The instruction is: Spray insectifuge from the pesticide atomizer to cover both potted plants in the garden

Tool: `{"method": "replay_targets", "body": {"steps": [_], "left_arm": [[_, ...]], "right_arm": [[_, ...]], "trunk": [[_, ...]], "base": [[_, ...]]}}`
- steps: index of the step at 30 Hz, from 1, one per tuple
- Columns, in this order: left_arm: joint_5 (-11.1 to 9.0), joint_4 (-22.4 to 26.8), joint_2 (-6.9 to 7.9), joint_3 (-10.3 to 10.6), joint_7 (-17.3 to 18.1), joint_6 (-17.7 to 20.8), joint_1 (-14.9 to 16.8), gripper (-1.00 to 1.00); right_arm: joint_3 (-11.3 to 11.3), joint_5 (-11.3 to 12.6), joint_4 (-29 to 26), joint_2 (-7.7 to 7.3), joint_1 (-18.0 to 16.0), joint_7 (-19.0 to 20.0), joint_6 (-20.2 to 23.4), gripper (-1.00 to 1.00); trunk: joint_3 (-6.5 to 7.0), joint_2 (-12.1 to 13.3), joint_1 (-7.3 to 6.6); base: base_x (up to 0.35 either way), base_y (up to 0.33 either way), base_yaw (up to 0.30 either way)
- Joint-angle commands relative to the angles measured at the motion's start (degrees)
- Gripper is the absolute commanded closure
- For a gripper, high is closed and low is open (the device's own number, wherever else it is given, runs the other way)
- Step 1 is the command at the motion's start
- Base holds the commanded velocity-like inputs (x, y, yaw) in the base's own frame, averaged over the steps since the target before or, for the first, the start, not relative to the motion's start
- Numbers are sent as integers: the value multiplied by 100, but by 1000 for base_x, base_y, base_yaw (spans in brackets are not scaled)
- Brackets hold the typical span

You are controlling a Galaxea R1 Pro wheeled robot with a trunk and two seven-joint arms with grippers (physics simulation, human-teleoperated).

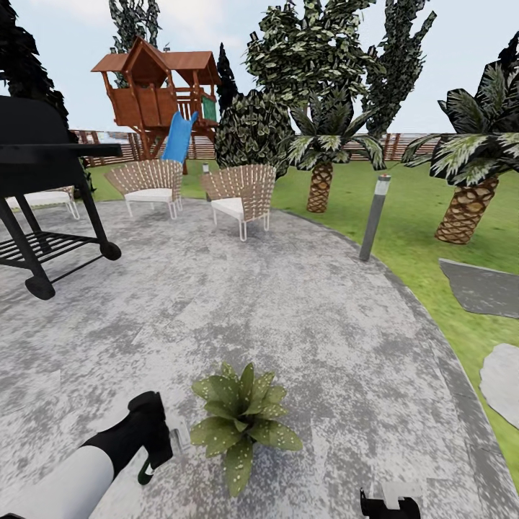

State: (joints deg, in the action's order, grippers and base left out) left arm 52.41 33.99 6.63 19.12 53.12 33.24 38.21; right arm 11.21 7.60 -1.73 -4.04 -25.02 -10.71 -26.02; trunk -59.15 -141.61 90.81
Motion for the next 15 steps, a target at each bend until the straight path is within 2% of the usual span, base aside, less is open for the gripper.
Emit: {"method": "replay_targets", "body": {"steps": [1, 8, 15], "left_arm": [[4, 15, 9, 25, 20, 25, 3, 100], [-19, 3, 43, -16, -245, 14, 3, 100], [-17, -29, 35, -92, -266, 10, -28, 100]], "right_arm": [[53, 57, 2, 0, -3, -9, -17, -100], [49, 57, -2, 0, -3, -4, -17, -100], [48, 57, -2, 0, -3, -2, -17, -100]], "trunk": [[-6, -2, -1], [-6, -2, -1], [-6, -2, -1]], "base": [[0, 0, 0], [-9, 14, 0], [-150, 219, 0]]}}
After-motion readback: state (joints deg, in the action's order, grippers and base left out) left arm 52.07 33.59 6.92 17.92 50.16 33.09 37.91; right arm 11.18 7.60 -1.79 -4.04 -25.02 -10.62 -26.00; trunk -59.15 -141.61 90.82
